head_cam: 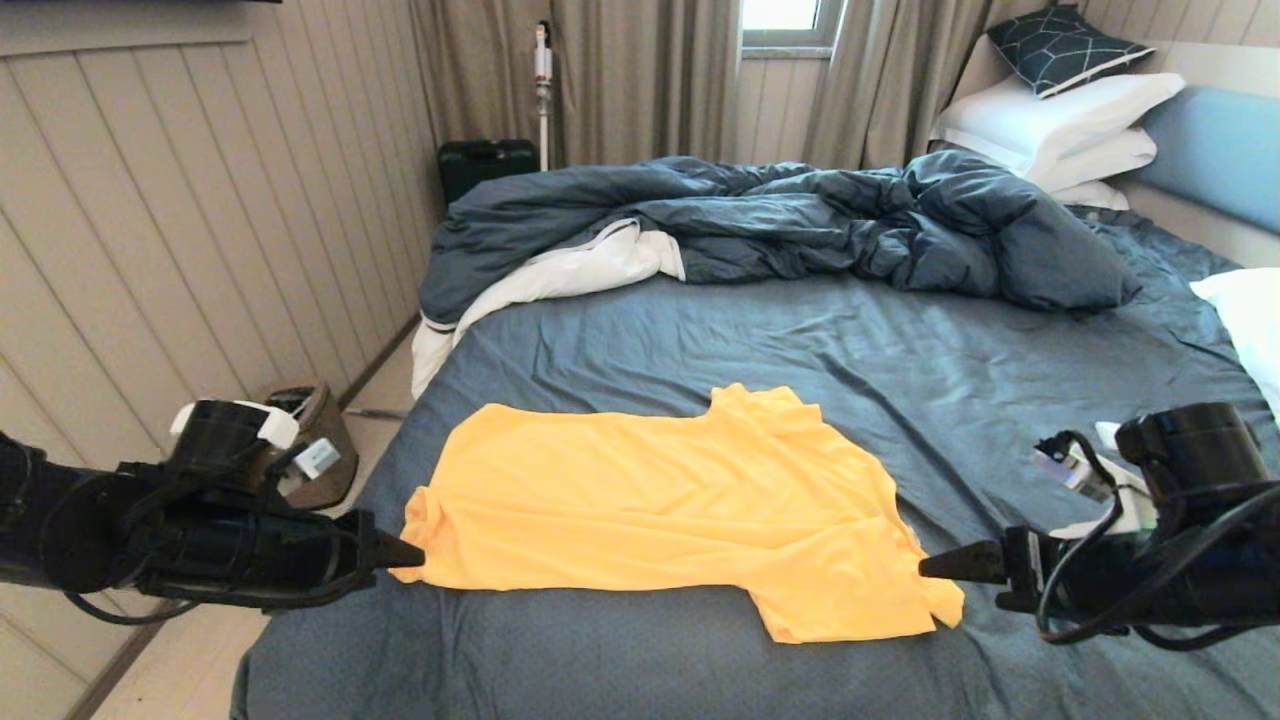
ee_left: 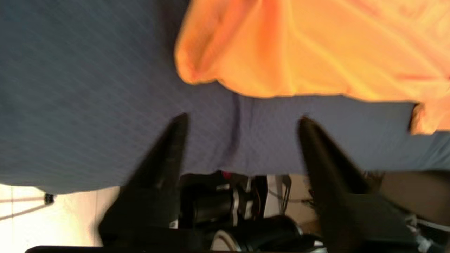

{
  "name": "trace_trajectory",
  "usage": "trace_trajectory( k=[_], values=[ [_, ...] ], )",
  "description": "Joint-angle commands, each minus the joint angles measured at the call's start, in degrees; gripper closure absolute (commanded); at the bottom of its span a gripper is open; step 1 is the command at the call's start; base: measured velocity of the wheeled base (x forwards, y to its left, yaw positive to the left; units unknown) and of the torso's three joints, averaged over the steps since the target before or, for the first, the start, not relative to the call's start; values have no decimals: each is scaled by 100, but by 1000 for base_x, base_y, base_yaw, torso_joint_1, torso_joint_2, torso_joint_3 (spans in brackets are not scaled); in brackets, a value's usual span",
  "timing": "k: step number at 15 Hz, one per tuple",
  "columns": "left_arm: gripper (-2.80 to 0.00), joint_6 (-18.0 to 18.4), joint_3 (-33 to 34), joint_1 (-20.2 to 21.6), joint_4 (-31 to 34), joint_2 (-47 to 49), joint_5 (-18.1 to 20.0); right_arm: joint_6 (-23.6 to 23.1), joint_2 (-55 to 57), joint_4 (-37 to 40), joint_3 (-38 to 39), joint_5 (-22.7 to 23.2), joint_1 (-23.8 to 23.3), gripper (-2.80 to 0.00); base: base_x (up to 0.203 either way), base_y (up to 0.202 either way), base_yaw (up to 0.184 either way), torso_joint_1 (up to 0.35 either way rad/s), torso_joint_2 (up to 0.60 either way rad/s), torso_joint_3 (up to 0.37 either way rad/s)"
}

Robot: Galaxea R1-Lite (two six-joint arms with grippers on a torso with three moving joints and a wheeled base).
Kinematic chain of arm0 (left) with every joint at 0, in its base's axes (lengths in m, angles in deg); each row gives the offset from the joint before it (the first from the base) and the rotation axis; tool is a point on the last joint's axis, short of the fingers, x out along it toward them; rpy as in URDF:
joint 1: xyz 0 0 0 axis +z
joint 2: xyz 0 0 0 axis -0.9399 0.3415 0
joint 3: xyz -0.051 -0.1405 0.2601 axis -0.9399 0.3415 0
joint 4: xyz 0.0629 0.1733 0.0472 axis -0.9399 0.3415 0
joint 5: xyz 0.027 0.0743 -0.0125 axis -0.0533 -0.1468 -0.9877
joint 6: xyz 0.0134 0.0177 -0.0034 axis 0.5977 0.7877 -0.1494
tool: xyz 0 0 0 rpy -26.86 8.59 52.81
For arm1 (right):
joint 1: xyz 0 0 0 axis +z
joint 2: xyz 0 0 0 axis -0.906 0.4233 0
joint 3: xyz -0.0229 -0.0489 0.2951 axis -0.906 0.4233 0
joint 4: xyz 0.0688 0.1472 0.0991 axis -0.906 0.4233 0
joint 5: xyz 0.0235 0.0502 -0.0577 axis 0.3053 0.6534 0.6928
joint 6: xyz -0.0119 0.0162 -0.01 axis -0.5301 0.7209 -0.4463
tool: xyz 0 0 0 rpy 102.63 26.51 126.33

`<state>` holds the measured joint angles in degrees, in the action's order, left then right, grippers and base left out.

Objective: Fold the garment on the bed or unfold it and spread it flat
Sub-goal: Fold the yellow T-shirt

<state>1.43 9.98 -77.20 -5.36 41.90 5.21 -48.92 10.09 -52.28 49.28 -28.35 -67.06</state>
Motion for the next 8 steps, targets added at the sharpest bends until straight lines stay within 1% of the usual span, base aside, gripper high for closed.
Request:
trace_trajectory(
  k=[1,3,6,8],
  values=[
    [0,-33,20,-147,-17,195,33,29,-130,1,149,22,162,0,0,0,0,0,0,0],
    [0,-66,21,-356,-17,176,35,30,-86,4,205,22,262,0,0,0,0,0,0,0],
    [0,-202,20,-685,-35,125,20,80,-45,9,174,15,554,0,0,0,0,0,0,0],
    [0,-296,20,-865,-35,87,-2,83,34,6,194,6,624,0,0,0,0,0,0,0]
  ],
)
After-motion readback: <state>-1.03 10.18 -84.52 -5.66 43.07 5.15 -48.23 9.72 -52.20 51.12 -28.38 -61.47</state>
